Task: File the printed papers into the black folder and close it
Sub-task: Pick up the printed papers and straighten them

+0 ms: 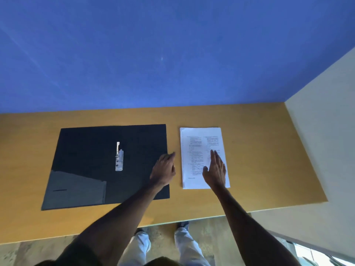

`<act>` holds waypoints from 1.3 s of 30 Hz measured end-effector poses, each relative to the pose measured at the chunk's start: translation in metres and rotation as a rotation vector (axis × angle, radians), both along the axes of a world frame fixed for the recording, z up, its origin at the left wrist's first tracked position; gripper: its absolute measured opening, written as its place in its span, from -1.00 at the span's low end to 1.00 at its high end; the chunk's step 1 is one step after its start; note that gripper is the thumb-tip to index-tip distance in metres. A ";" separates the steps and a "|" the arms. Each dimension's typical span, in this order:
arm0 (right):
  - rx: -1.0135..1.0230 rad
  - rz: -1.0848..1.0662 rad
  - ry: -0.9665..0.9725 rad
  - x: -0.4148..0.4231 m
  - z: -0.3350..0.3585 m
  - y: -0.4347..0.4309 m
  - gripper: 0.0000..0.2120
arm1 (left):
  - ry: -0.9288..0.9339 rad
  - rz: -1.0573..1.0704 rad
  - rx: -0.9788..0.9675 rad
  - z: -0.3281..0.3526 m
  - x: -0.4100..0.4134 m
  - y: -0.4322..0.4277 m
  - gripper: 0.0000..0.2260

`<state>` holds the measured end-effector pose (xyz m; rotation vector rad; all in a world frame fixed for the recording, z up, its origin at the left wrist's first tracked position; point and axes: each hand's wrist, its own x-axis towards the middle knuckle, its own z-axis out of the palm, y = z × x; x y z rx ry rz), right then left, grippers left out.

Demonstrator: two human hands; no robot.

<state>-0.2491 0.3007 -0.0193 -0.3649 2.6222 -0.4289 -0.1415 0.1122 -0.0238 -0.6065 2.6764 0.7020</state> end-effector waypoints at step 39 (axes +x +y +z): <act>-0.269 -0.350 -0.326 -0.094 0.000 0.039 -0.57 | -0.225 0.228 0.336 0.000 -0.063 0.084 -0.19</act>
